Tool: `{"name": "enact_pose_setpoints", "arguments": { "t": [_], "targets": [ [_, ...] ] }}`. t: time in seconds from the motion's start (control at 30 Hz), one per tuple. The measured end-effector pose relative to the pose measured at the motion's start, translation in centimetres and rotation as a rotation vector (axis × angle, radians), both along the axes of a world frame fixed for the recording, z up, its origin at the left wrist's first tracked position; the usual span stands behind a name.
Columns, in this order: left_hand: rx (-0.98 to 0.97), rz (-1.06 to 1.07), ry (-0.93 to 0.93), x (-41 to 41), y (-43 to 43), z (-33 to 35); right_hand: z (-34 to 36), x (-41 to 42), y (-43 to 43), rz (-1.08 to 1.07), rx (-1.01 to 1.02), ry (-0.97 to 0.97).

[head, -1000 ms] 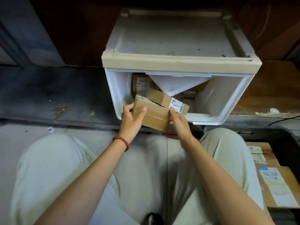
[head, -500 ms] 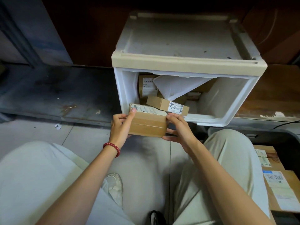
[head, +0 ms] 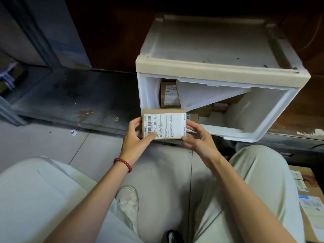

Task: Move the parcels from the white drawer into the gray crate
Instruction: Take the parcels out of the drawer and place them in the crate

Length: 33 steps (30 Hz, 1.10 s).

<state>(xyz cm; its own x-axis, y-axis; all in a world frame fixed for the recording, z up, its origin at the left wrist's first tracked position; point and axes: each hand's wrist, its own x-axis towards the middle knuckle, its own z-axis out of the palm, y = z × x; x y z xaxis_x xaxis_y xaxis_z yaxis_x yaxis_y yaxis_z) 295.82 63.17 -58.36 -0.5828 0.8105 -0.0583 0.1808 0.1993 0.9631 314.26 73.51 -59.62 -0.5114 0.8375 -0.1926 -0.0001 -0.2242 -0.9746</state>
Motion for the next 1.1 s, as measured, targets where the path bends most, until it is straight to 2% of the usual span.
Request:
{"name": "enact_pose_setpoints", "arguments": {
  "t": [0.13, 0.3, 0.4, 0.5, 0.7, 0.87, 1.1],
  "targets": [
    [-0.010, 0.006, -0.057, -0.2, 0.2, -0.5, 0.1, 0.0, -0.2, 0.003, 0.061, 0.017],
    [-0.020, 0.023, -0.029, -0.2, 0.4, -0.5, 0.4, 0.1, -0.2, 0.033, 0.214, -0.107],
    [-0.038, 0.017, -0.046, -0.1, 0.4, -0.6, 0.7, -0.1, -0.3, 0.089, 0.190, -0.044],
    [-0.042, 0.024, -0.161, -0.2, 0.5, -0.7, 1.1, -0.1, -0.3, 0.135, 0.167, 0.019],
    [0.026, 0.000, -0.252, 0.3, 0.5, 0.3, 0.9, 0.4, 0.4, 0.084, 0.129, 0.074],
    [0.040, -0.053, -0.111, 0.5, 0.5, 0.4, -0.4, -0.1, 0.5, 0.019, 0.046, 0.046],
    [0.032, -0.087, 0.048, 0.3, 0.6, 0.4, 0.0, 0.1, 0.6, -0.130, 0.113, -0.125]
  ]
}}
